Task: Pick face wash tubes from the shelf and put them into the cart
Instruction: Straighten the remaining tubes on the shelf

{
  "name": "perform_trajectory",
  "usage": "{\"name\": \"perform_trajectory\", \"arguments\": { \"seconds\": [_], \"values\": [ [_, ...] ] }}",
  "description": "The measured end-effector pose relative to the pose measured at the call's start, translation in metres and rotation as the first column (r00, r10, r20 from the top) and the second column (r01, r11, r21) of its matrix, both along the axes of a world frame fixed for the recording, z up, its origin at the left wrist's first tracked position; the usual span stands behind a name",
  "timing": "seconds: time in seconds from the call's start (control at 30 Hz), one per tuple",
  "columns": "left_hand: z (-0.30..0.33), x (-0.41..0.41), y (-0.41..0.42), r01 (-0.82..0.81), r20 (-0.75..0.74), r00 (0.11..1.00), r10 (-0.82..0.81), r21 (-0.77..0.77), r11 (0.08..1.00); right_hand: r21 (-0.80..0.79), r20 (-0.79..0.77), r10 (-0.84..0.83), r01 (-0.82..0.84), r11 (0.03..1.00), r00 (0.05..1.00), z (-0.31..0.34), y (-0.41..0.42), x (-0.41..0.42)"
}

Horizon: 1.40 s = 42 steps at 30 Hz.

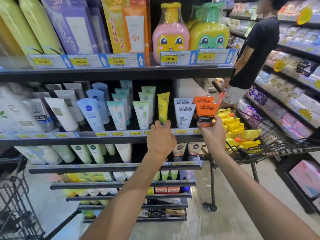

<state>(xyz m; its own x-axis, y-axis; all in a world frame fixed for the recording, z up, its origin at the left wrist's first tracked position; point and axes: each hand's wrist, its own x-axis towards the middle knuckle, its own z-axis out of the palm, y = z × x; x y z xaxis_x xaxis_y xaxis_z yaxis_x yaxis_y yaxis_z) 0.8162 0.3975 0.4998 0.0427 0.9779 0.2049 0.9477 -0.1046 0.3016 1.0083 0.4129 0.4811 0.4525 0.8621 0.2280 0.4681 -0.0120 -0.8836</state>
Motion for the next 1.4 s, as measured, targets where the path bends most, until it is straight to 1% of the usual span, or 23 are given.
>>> {"name": "perform_trajectory", "arguments": {
  "seconds": [0.2,0.33,0.43,0.73,0.8,0.9,0.97,1.03,1.1,1.17,1.23,1.27,1.33,1.4],
  "values": [
    [-0.001,-0.005,0.002,-0.007,0.005,1.0,0.008,-0.03,1.0,0.001,-0.032,0.022,-0.022,1.0,0.999,0.004,-0.004,-0.002],
    [0.007,-0.004,0.007,0.014,0.081,0.997,-0.006,-0.091,0.996,-0.006,-0.035,0.013,-0.013,1.0,0.999,0.008,-0.007,-0.002],
    [0.01,-0.003,0.006,0.021,0.106,0.994,-0.01,-0.1,0.995,-0.013,-0.047,0.021,-0.022,1.0,0.999,0.01,-0.009,0.0],
    [-0.001,-0.003,0.0,0.004,0.027,1.0,-0.003,-0.024,1.0,0.003,-0.075,0.058,-0.058,0.998,0.996,0.003,-0.008,0.004],
    [-0.003,-0.003,-0.001,0.011,0.022,1.0,-0.011,-0.027,1.0,0.018,-0.107,0.043,-0.041,0.999,0.993,-0.002,-0.013,0.004],
    [-0.003,-0.006,-0.009,0.023,0.044,0.999,-0.021,-0.034,0.999,0.103,-0.119,-0.041,0.053,0.993,0.992,-0.017,-0.031,0.001],
    [-0.003,-0.012,-0.021,0.036,0.053,0.998,-0.037,0.007,0.999,0.178,-0.128,-0.069,0.091,0.98,0.989,-0.029,-0.053,-0.004],
    [-0.011,-0.027,-0.042,0.032,0.075,0.996,-0.039,0.101,0.994,0.185,-0.144,-0.034,0.061,0.981,0.989,-0.045,-0.075,-0.019],
    [-0.03,-0.049,-0.068,0.04,0.118,0.991,-0.067,0.222,0.974,0.115,-0.155,0.024,-0.006,0.993,0.988,-0.064,-0.096,-0.041],
    [-0.056,-0.078,-0.093,0.023,0.135,0.989,-0.061,0.271,0.962,0.033,-0.128,0.101,-0.098,0.995,0.987,-0.084,-0.112,-0.068],
    [-0.085,-0.111,-0.108,-0.068,0.196,0.98,0.022,0.228,0.971,-0.063,-0.098,0.192,-0.198,0.978,0.977,-0.102,-0.121,-0.098],
    [-0.099,-0.129,-0.111,-0.133,0.244,0.966,0.088,0.172,0.976,-0.113,-0.093,0.232,-0.241,0.964,0.968,-0.11,-0.122,-0.115],
    [-0.121,-0.161,-0.108,-0.249,0.323,0.917,0.234,0.005,0.968,-0.173,-0.079,0.297,-0.306,0.936,0.952,-0.119,-0.116,-0.148],
    [-0.134,-0.187,-0.094,-0.301,0.337,0.882,0.33,-0.135,0.944,-0.201,-0.061,0.348,-0.353,0.914,0.935,-0.124,-0.104,-0.182]
  ]
}}
